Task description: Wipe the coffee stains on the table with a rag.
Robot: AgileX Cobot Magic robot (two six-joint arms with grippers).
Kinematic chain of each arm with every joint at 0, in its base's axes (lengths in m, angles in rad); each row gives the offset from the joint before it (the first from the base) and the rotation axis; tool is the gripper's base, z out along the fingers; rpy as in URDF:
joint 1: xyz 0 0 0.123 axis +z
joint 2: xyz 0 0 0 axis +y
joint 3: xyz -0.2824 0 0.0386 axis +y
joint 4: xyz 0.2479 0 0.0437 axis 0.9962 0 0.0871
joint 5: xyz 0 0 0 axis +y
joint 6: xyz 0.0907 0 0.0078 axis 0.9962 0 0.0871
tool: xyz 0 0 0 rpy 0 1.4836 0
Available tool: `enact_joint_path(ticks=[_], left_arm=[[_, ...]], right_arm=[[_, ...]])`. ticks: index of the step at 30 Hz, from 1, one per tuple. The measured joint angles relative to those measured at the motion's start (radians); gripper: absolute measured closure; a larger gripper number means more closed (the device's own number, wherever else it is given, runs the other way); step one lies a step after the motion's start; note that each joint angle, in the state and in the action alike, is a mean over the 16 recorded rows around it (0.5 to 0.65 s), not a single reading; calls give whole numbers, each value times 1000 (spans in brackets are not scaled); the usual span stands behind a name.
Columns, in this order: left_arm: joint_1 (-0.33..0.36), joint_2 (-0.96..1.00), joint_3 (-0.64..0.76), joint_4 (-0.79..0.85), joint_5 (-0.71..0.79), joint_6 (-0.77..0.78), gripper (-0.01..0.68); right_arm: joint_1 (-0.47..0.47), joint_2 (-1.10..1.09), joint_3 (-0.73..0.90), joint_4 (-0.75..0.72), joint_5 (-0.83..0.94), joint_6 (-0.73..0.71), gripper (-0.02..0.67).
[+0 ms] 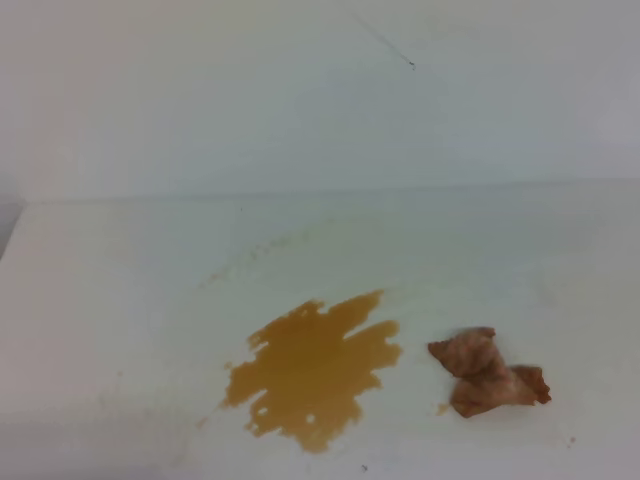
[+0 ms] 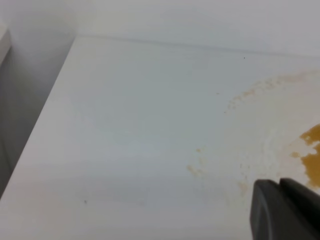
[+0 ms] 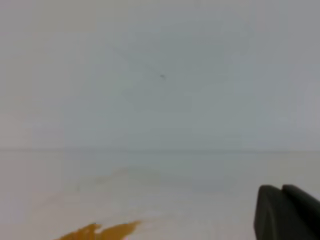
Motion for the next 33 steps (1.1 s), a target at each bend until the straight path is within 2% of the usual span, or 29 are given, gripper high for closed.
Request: enact_joint_path(ticks=[6, 12, 16, 23, 28, 33], left_arm=[[0, 2, -2, 0, 1, 0, 672], [0, 2, -2, 0, 1, 0, 672], [0, 2, -2, 0, 1, 0, 672], [0, 0, 0, 0, 0, 0, 672], [0, 0, 0, 0, 0, 0, 672], [0, 0, 0, 0, 0, 0, 672]], right_arm=[[18, 200, -133, 33, 147, -62, 650], [103, 431, -276, -41, 298, -74, 612], [193, 577, -355, -134, 342, -28, 550], [340, 778, -432, -298, 326, 76, 387], [387, 895, -451, -353, 294, 128, 296], [398, 1000, -457, -361, 258, 141, 252]])
